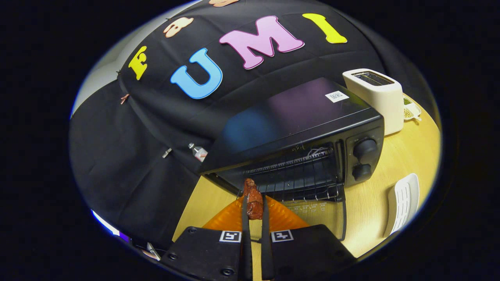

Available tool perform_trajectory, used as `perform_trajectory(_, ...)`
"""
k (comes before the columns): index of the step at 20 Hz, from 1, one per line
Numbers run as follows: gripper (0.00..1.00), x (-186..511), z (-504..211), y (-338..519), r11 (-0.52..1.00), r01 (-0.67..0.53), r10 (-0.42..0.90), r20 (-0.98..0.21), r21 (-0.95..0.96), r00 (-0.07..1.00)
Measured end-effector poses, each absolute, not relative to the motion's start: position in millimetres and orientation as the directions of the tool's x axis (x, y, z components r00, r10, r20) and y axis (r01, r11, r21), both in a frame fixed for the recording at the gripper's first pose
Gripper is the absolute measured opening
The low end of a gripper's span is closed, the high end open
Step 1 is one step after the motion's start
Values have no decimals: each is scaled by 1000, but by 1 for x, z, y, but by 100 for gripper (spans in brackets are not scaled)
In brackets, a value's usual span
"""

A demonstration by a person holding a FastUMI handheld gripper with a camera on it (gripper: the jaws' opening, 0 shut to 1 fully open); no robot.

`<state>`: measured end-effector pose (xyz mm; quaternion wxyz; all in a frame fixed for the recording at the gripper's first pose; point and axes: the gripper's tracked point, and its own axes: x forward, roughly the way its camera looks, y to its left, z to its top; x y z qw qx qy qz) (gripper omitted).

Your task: Open the toaster oven, put the food inside, and close the toaster oven door.

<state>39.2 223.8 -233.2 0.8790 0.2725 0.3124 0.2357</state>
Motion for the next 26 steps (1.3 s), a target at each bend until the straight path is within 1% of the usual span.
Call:
perform_trajectory(6, 13, 74, -254, 241, 710, -223, 595, -399, 668, 698)
perform_trajectory(9, 13, 88, -270, 237, 738, -230, 579, -421, 634, 698)
perform_trajectory(11, 13, 93, -272, 237, 734, -246, 589, -413, 633, 695)
perform_trajectory(13, 13, 101, -278, 231, 752, -243, 571, -421, 612, 705)
perform_trajectory(15, 20, 108, -284, 221, 803, -222, 514, -454, 553, 728)
perform_trajectory(17, 34, 114, -287, 216, 837, -229, 482, -473, 496, 737)
perform_trajectory(18, 38, 116, -291, 213, 857, -225, 459, -486, 464, 744)
perform_trajectory(20, 46, 120, -293, 201, 900, -205, 392, -510, 384, 766)
perform_trajectory(21, 48, 121, -290, 193, 917, -197, 361, -513, 346, 779)
perform_trajectory(22, 50, 124, -291, 192, 922, -197, 352, -506, 334, 787)
perform_trajectory(23, 54, 122, -290, 196, 915, -208, 368, -500, 346, 784)
perform_trajectory(26, 81, 114, -287, 206, 915, -235, 380, -509, 328, 772)
